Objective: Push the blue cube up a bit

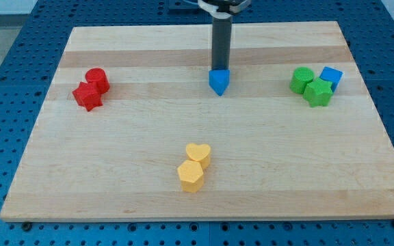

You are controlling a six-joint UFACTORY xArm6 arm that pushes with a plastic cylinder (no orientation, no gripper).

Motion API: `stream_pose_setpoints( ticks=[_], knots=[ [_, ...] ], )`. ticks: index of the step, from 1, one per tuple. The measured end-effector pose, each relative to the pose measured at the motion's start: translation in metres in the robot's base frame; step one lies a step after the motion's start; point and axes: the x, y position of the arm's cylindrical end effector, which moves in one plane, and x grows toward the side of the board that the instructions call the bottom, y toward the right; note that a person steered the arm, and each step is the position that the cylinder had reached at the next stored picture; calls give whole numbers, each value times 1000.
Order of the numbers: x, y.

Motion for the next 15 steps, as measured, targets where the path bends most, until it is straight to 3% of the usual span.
stream_pose_setpoints(
  ticks=[6,8,10,12,14,15],
  knots=[
    [2,-19],
    [-45,77],
    [-45,222],
    [-8,273],
    [52,259],
    [55,230]
  ],
)
